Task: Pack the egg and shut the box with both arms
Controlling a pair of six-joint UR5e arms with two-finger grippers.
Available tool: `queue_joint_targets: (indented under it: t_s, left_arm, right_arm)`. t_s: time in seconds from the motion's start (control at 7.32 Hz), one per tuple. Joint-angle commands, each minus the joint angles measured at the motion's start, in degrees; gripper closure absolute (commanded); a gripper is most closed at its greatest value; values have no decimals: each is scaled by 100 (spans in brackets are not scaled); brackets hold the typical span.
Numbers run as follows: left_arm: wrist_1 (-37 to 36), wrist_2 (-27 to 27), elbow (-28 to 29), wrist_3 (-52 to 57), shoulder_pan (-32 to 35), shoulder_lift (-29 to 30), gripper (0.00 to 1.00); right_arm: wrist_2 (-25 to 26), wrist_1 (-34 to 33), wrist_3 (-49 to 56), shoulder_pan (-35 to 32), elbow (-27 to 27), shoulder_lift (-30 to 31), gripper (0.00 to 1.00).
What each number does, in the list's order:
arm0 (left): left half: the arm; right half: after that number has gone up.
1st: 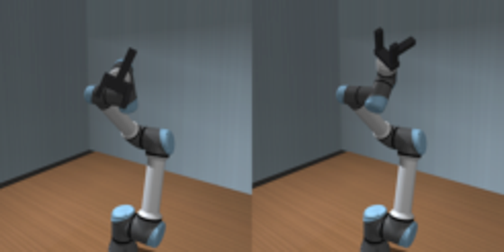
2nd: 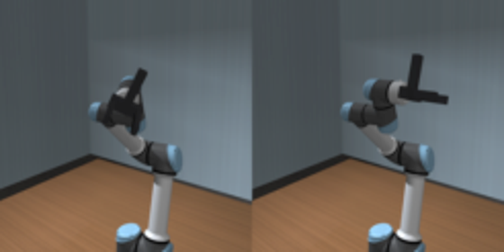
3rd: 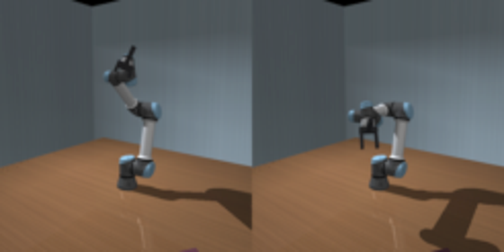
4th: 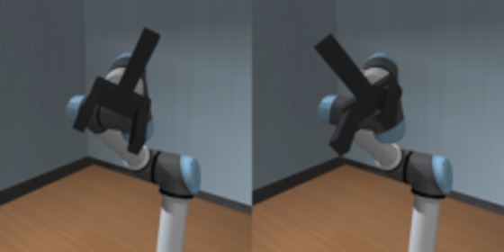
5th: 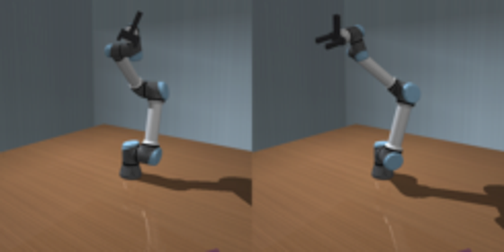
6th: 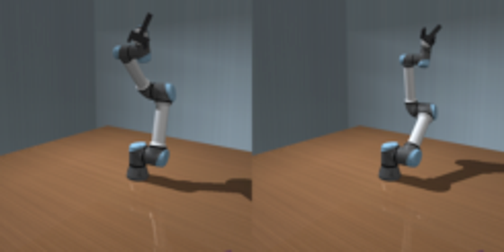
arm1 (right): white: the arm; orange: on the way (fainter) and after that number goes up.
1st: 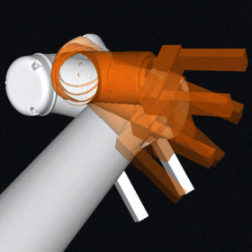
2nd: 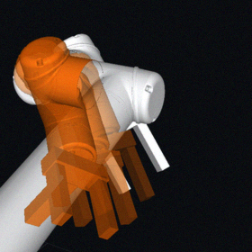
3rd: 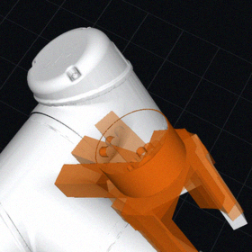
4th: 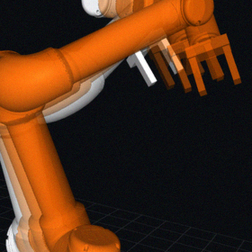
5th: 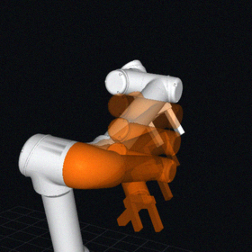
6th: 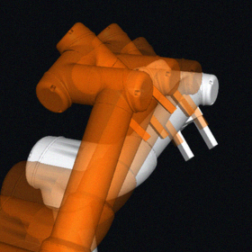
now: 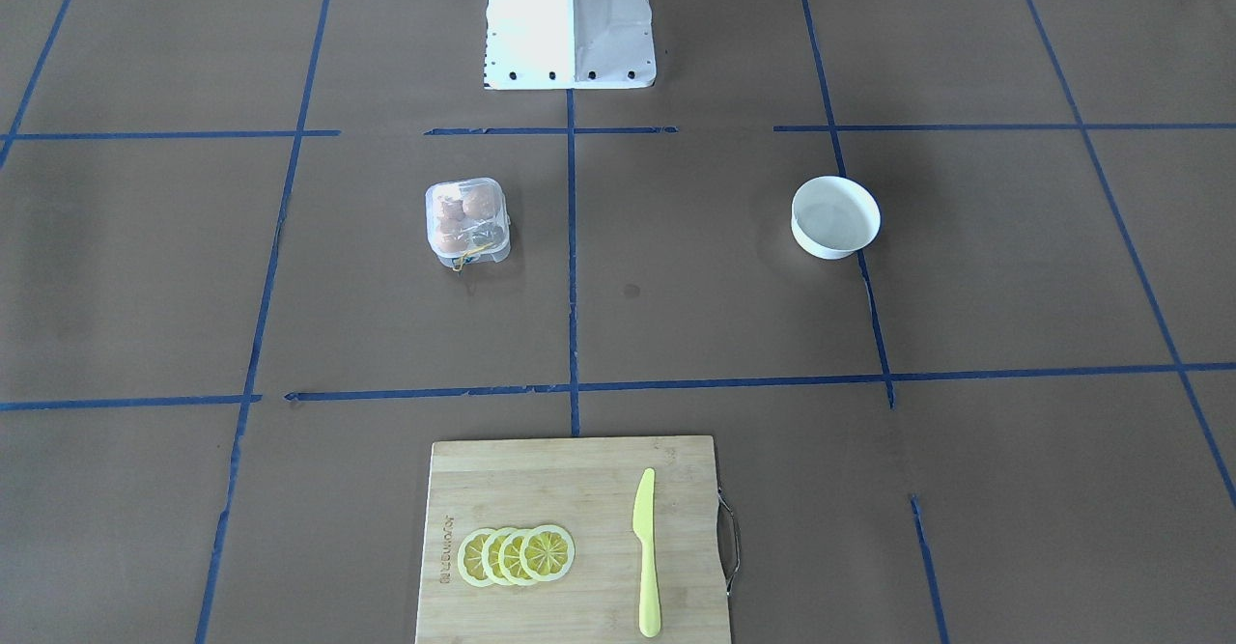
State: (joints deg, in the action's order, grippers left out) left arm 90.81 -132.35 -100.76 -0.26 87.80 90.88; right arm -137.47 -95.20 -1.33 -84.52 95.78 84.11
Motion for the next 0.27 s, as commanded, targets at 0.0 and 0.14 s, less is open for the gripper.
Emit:
queue_joint_targets:
  t_s: [0.0,0.14]
  left_arm:
    - [16,-1,3,0,0,0,0]
    - [16,-1,3,0,0,0,0]
  right_arm:
    - [1,1,-8,6,-33,1,0]
    - [1,1,-8,6,-24,9,0]
